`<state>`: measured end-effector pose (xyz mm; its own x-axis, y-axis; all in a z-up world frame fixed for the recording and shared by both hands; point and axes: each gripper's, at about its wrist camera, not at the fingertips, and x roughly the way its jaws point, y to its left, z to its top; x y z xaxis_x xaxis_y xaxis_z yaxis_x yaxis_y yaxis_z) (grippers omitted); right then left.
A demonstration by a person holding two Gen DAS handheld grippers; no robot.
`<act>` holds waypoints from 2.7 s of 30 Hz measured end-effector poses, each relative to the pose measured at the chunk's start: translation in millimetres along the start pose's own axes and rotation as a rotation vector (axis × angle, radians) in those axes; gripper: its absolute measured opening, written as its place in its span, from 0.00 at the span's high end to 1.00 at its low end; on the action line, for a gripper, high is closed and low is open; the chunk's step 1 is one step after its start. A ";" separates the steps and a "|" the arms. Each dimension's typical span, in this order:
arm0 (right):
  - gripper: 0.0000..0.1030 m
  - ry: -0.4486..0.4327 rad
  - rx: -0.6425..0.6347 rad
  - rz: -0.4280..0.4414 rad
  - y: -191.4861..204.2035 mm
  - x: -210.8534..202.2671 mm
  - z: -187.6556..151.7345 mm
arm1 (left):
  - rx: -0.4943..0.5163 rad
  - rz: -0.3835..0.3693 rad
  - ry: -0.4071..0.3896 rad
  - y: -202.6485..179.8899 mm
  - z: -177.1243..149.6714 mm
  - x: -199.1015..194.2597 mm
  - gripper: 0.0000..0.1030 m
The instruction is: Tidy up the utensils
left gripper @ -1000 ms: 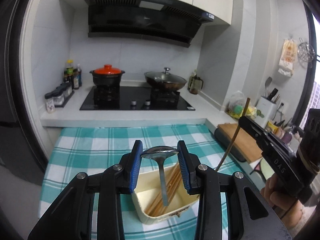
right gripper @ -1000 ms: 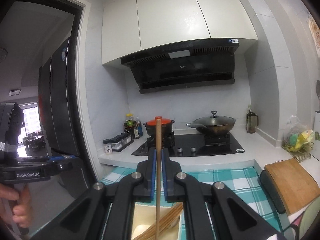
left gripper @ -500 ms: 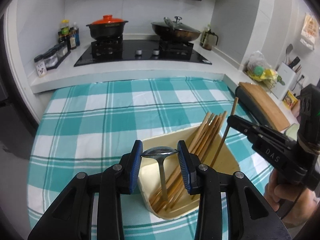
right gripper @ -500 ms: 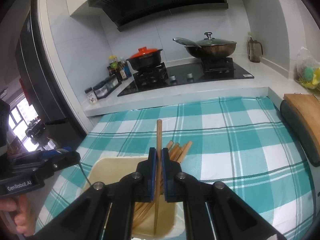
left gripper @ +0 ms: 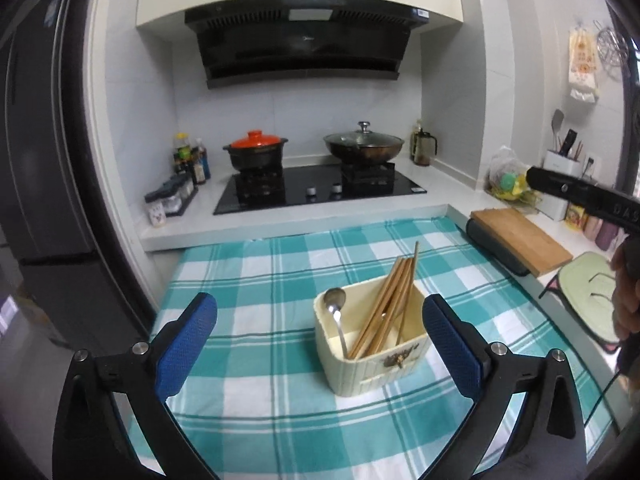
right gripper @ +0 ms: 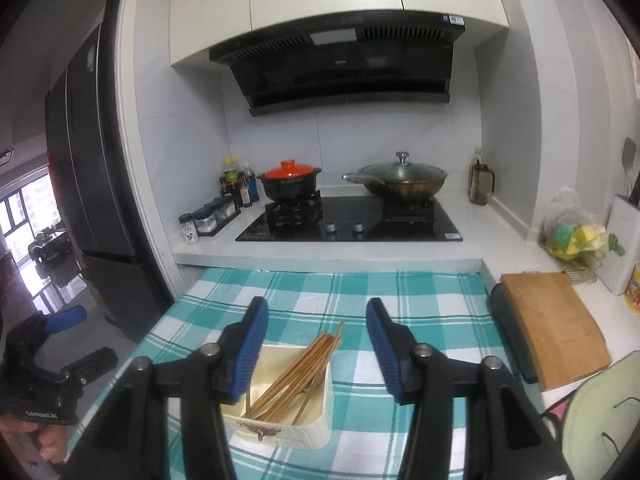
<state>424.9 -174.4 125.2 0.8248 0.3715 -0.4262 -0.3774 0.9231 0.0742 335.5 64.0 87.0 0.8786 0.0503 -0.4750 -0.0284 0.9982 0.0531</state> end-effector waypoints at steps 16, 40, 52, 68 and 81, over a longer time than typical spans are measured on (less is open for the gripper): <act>0.00 -0.031 -0.116 -0.113 55.6 -150.9 -126.1 | -0.067 0.208 -0.041 -41.5 -93.0 -120.5 0.00; 0.00 0.058 -0.142 -0.061 99.2 -174.3 -155.1 | -0.079 0.153 0.075 -44.5 -113.1 -119.1 0.00; 0.00 0.059 -0.129 -0.069 97.5 -176.9 -155.2 | -0.074 0.152 0.078 -45.4 -113.5 -119.1 0.00; 0.00 0.068 -0.095 -0.093 91.6 -179.3 -153.8 | -0.071 0.152 0.073 -47.0 -113.3 -122.0 0.00; 0.00 0.069 -0.068 -0.089 87.7 -178.9 -152.6 | -0.071 0.156 0.071 -48.4 -112.2 -125.0 0.00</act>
<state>180.0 -175.2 70.4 0.8262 0.2789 -0.4895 -0.3341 0.9422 -0.0270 173.5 13.1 45.2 0.8250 0.2045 -0.5268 -0.1978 0.9777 0.0699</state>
